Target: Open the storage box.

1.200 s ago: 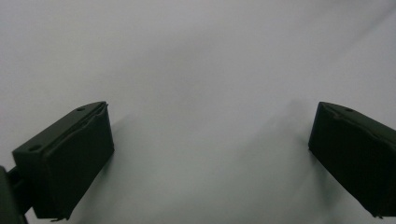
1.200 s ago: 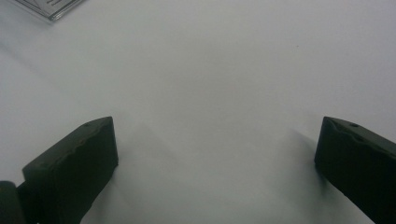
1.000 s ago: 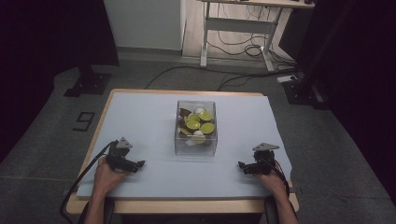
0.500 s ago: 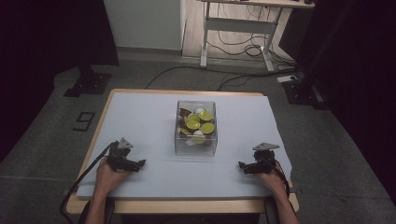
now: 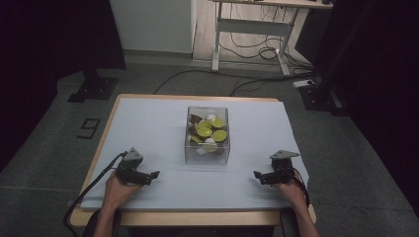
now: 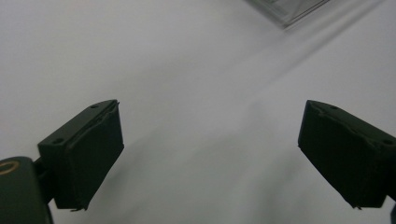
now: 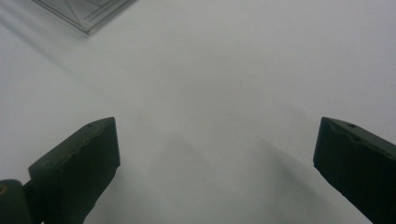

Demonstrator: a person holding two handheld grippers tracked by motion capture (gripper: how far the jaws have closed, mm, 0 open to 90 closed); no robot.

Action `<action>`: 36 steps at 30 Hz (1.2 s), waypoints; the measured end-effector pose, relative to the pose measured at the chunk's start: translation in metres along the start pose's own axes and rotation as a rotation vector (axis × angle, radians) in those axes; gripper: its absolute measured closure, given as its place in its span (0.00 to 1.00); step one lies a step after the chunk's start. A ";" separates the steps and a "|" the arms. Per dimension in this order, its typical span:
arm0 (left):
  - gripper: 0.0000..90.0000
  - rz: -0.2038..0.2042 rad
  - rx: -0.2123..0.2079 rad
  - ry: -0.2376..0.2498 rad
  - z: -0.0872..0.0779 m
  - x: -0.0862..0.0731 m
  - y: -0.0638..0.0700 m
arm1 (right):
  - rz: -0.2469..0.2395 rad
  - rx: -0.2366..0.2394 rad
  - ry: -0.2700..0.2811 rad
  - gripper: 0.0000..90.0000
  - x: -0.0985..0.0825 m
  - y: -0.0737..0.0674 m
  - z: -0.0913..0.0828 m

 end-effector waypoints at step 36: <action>0.19 0.215 -0.166 0.039 0.010 0.049 0.094 | -0.105 0.144 0.073 0.00 0.054 -0.045 -0.018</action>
Point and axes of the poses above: each handheld gripper's, and its own axes: z roughly forward along the jaws, x roughly out of its top, y roughly to its right, the point moved 4 cm from there along z, roughly forward along the jaws, and after that the axes turned 8 degrees about -z, right-handed, at the moved point
